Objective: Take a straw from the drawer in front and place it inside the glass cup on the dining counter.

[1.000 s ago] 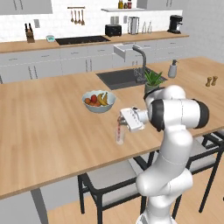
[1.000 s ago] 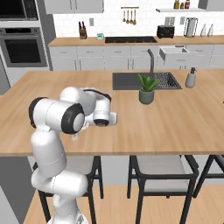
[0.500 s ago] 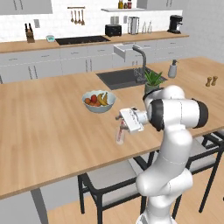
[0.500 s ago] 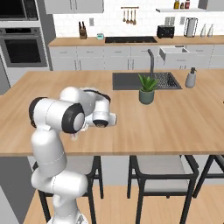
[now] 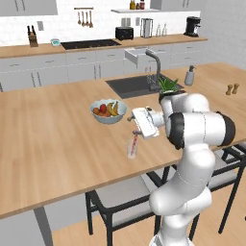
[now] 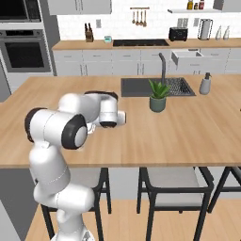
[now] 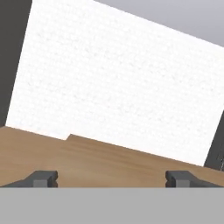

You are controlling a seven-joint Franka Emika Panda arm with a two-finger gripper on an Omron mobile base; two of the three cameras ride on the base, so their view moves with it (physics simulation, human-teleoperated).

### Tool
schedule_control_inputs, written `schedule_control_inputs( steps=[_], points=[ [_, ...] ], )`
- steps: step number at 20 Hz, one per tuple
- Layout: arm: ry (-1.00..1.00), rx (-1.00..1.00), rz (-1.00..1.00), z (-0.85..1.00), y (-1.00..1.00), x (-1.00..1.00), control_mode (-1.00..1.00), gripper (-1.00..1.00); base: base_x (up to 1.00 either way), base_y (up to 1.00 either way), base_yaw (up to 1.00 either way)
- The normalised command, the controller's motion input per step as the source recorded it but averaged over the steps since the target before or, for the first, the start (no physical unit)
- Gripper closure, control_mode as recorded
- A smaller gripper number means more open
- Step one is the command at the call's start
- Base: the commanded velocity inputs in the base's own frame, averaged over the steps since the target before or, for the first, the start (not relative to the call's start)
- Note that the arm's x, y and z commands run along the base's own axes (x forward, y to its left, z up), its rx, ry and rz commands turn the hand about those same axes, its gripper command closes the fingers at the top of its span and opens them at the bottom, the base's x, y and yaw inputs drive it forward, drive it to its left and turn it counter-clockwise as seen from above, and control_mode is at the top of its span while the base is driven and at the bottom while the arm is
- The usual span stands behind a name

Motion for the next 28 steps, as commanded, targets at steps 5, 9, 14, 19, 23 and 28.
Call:
schedule_control_inputs(
  steps=[5,9,14,19,23,28],
  points=[
    [-0.17,-0.03,-0.01,0.85,0.0,-0.32,-1.0,-1.0,0.0,0.0,0.0],
    [-0.19,-0.04,0.0,0.82,0.0,-0.46,-1.0,-1.0,0.0,0.0,0.0],
    [-0.32,-0.21,0.0,0.52,0.12,-0.73,-1.0,-1.0,0.0,0.0,0.0],
    [-0.47,-0.46,0.0,0.15,0.36,-0.94,-1.0,-1.0,0.0,0.0,0.0],
    [-0.46,-0.54,0.0,0.0,0.4,-0.9,-1.0,-1.0,0.0,0.0,0.0],
    [-0.3,-0.5,0.03,0.0,0.34,-0.65,-1.0,-1.0,0.0,0.0,0.0]
  ],
)
